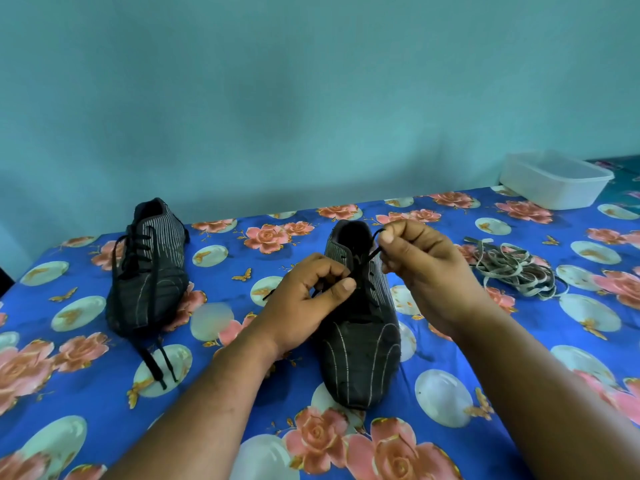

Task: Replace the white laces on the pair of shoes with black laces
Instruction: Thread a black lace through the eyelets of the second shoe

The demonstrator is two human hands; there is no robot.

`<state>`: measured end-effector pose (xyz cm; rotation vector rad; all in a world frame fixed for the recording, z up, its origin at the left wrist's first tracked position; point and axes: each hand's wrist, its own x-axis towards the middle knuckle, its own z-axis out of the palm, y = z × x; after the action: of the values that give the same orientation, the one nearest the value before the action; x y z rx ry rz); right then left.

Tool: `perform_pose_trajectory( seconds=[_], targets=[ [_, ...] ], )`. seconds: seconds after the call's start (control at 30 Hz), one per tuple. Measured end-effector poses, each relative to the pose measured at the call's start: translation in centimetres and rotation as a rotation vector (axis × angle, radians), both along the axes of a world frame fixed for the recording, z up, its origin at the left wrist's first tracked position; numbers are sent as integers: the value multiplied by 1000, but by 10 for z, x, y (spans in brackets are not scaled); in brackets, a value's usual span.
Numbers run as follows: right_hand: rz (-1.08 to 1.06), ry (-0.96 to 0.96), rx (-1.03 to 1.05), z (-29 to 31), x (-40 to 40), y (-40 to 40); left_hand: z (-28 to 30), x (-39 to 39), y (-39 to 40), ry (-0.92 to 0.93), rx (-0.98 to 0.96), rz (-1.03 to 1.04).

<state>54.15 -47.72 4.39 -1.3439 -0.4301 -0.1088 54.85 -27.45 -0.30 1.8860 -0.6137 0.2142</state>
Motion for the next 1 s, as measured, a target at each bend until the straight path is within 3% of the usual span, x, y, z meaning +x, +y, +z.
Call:
perform_pose_trajectory(
  seconds=[0.2,0.37,0.7,0.87,1.0],
  targets=[
    [-85,150,367,10,11,-23,-2,1,-1,-19,-26,52],
    [-218,205,533,15,26,-52,0,-2,-1,-13,-30,41],
    [-614,469,533,-12,52,-120,-1,-1,0,-13,-34,69],
    [-775,465,418,-13,46,-127,1,-2,1,10,-68,72],
    [-522,283,279,7,31,-92,5,-3,-1,-1,-167,128]
  ],
)
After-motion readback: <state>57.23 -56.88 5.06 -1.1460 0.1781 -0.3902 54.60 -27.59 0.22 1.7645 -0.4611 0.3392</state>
